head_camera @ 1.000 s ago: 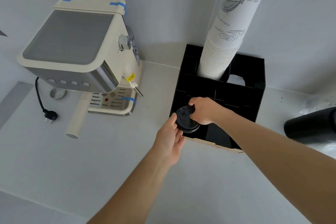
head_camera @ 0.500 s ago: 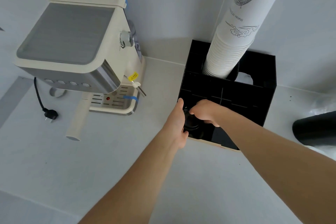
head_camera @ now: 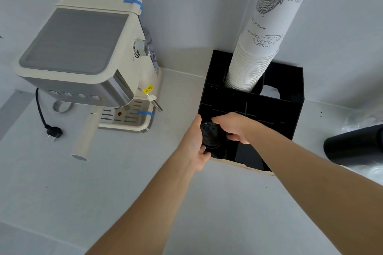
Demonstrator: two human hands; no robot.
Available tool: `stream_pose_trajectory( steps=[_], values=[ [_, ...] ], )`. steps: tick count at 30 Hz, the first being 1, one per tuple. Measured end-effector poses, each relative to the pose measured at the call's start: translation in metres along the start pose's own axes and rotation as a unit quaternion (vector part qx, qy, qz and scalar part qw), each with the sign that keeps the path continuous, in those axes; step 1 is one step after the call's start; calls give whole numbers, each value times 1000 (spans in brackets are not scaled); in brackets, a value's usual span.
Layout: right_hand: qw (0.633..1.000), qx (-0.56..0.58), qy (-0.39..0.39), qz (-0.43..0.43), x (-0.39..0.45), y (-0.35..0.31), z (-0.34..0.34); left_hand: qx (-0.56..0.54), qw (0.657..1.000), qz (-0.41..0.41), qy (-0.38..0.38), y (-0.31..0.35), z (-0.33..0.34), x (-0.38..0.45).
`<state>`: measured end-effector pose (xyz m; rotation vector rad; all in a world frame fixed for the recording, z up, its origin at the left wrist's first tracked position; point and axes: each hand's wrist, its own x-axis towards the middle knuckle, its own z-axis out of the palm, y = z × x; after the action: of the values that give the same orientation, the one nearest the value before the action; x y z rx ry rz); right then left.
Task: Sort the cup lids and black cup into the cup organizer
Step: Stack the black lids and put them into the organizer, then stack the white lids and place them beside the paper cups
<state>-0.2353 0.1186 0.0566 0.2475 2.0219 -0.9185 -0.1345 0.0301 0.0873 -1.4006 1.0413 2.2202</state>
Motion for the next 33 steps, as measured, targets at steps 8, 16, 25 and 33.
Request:
stream_pose_trajectory(
  steps=[8,16,25,33],
  values=[
    [995,94,-36,-27,-39,24,-12,-9,999,8,-30,-14,-23,-20],
    [978,197,-12,-75,-103,73,-33,-26,995,77,-64,-38,-56,-50],
    [946,307,9,-102,-160,146,-59,-5,993,112,-45,-67,-75,-77],
    [908,399,89,-95,-191,228,-91,63,991,102,-53,-103,-40,-71]
  ],
)
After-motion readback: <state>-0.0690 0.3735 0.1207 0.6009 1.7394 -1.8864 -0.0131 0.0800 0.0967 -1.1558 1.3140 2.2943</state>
